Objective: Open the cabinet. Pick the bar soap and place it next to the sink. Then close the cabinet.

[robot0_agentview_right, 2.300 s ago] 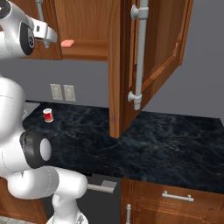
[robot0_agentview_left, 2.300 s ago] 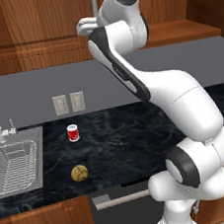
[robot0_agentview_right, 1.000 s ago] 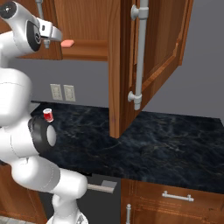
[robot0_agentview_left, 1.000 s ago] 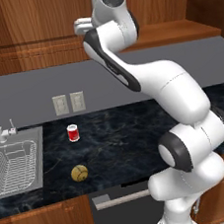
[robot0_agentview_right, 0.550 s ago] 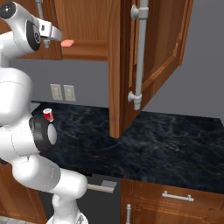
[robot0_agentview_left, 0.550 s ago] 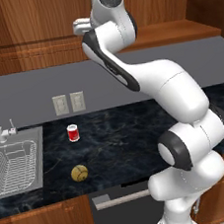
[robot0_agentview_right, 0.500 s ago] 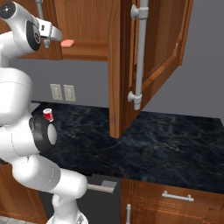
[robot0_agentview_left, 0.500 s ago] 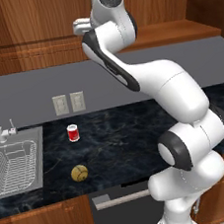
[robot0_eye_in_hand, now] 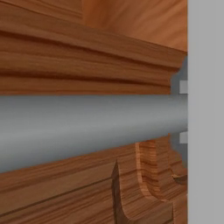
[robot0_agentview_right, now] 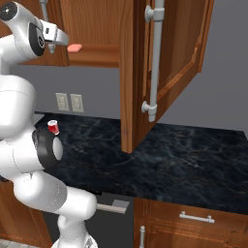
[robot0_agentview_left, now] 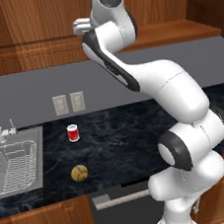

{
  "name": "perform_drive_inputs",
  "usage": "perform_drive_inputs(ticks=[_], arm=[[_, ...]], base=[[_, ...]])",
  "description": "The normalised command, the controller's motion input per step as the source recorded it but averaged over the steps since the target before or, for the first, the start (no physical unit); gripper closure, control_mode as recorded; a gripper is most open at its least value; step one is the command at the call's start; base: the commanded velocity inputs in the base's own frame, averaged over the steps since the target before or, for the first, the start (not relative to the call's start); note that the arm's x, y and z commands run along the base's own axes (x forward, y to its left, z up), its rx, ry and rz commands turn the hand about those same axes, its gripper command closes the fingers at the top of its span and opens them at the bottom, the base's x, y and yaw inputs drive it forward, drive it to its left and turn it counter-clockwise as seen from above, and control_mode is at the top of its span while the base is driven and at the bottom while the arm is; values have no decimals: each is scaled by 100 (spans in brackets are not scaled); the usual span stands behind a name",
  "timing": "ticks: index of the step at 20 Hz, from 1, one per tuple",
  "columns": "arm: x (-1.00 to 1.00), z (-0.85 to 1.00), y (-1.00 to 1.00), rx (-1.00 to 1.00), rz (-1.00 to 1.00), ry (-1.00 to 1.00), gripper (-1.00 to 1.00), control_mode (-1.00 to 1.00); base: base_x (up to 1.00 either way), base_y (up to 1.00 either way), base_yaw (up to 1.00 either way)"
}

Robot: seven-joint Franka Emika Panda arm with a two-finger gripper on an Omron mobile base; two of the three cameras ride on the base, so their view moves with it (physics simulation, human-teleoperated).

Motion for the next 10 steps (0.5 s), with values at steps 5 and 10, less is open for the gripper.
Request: perform_drive_inputs(ticks=[5, 10], arm=[[0, 0, 0, 0, 0, 0, 100, -100], [-11, 0, 1, 0, 0, 0, 100, -100]], base=[[0, 0, 0], [0, 0, 0]])
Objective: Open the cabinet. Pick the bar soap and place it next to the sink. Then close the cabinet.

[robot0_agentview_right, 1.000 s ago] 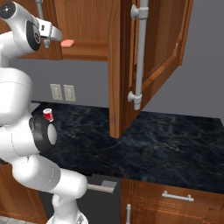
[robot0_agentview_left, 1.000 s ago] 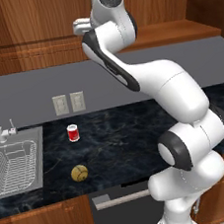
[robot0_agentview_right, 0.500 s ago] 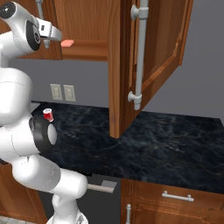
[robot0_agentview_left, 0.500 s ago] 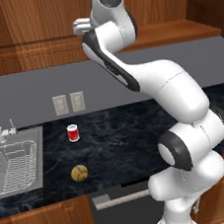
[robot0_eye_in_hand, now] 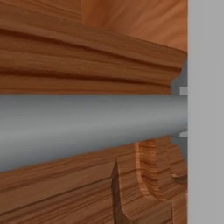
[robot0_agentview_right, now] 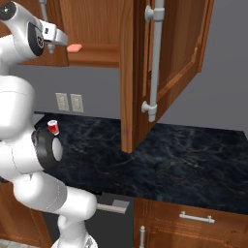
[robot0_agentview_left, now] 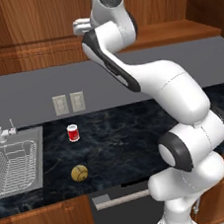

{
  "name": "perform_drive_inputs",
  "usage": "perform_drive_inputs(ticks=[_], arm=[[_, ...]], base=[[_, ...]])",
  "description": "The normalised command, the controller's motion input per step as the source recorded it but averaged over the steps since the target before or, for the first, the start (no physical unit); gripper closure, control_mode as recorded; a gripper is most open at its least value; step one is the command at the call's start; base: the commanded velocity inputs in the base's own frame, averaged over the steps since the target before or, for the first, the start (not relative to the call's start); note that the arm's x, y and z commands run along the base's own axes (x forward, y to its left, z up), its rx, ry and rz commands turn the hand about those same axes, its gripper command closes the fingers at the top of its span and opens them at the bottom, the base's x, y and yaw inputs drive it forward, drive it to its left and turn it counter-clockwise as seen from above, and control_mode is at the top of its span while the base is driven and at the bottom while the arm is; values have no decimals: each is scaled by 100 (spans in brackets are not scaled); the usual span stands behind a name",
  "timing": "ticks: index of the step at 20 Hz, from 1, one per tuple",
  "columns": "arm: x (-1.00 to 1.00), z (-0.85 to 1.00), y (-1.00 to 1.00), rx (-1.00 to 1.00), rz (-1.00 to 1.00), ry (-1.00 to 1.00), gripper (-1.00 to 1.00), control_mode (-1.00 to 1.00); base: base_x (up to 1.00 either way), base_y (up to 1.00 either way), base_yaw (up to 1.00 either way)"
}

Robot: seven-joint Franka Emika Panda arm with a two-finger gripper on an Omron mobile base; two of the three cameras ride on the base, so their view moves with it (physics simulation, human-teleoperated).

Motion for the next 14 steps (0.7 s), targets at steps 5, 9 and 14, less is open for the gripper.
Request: perform_drive_inputs(ticks=[5, 9, 14], arm=[[-57, 0, 11, 0, 1, -4, 100, -100], [-65, 0, 25, 0, 1, -12, 100, -100], [-49, 0, 28, 0, 0, -12, 100, -100]], base=[[0, 0, 0], [0, 0, 0], [0, 0, 0]])
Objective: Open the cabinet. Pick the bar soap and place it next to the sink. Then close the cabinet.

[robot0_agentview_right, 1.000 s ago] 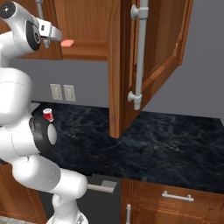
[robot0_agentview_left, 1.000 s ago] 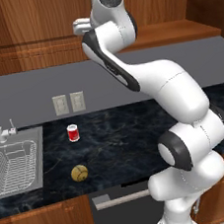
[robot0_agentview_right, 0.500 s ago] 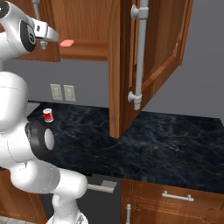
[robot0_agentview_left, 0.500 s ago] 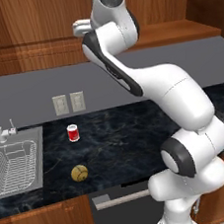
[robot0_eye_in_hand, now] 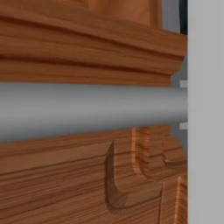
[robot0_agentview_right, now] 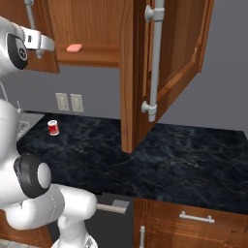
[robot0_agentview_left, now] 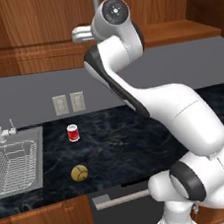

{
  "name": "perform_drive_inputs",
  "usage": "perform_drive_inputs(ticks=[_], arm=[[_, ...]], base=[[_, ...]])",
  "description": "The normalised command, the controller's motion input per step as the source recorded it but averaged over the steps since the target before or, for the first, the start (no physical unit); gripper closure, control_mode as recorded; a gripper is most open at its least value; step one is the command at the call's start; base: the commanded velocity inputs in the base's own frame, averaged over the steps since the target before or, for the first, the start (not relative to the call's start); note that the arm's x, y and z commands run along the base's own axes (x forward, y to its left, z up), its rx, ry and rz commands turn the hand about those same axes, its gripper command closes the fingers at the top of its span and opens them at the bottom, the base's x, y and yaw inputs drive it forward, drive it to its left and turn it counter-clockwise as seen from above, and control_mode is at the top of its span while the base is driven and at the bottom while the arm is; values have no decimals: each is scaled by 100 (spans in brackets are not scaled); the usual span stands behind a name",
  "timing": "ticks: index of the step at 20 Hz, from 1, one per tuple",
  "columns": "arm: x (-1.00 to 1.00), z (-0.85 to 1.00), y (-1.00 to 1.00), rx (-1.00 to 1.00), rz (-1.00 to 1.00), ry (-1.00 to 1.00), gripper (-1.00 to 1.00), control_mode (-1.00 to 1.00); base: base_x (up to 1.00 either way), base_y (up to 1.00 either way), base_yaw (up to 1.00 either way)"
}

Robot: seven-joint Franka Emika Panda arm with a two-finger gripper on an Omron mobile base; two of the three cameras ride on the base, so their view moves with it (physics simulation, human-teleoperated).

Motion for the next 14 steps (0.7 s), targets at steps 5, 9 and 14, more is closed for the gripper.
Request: perform_drive_inputs(ticks=[5, 9, 14], arm=[[-38, 0, 34, 0, 0, -10, 100, -100], [-38, 0, 39, 0, 0, -5, 100, -100], [-40, 5, 39, 0, 0, -2, 100, -100]], base=[[0, 0, 0], [0, 0, 0], [0, 0, 0]])
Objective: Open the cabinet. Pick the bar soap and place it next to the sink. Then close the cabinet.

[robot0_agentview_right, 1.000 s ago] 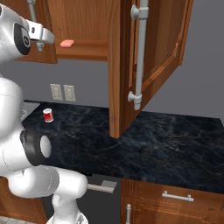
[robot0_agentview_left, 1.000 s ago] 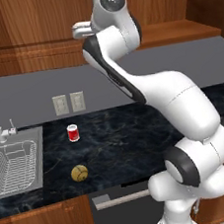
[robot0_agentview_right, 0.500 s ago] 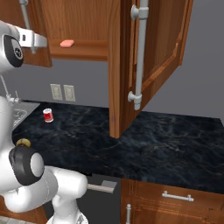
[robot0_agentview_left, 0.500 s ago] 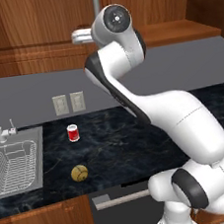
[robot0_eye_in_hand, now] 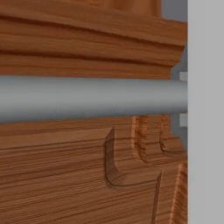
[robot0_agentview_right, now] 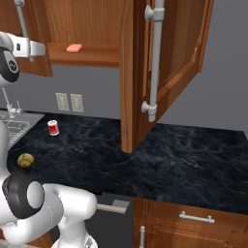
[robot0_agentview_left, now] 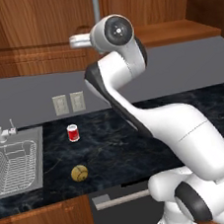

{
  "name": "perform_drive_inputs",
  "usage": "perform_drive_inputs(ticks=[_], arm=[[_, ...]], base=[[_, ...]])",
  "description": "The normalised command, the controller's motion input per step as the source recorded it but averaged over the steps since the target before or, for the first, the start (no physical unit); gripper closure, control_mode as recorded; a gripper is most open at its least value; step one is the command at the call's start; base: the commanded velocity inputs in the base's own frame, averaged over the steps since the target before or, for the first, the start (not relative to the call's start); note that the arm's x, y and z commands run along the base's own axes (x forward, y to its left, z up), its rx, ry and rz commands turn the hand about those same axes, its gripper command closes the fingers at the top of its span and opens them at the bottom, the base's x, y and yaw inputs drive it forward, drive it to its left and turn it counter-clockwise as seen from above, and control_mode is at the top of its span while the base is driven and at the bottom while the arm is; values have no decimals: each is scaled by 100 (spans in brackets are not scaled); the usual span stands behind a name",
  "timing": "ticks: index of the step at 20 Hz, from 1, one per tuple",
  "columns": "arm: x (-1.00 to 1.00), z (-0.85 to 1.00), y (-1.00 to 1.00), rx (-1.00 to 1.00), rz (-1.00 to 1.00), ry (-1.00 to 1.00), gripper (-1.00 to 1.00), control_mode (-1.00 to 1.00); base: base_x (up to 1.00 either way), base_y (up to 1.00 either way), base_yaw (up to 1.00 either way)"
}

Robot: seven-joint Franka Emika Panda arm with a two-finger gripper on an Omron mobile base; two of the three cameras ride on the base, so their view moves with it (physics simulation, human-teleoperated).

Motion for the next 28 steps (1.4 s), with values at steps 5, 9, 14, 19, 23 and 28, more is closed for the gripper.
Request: perform_drive_inputs(ticks=[5, 9, 14, 19, 23, 28], arm=[[-24, 15, 57, 0, 0, 0, 100, -100], [-14, 5, 68, 0, 0, 0, 100, -100], [-19, 4, 60, 0, 0, 0, 100, -100], [-36, 10, 60, 0, 0, 0, 100, -100], [-61, 6, 69, 0, 2, -3, 100, -100], [-77, 5, 74, 0, 5, -5, 100, -100]], base=[[0, 0, 0], [0, 0, 0], [0, 0, 0], [0, 0, 0], [0, 0, 0], [0, 0, 0]])
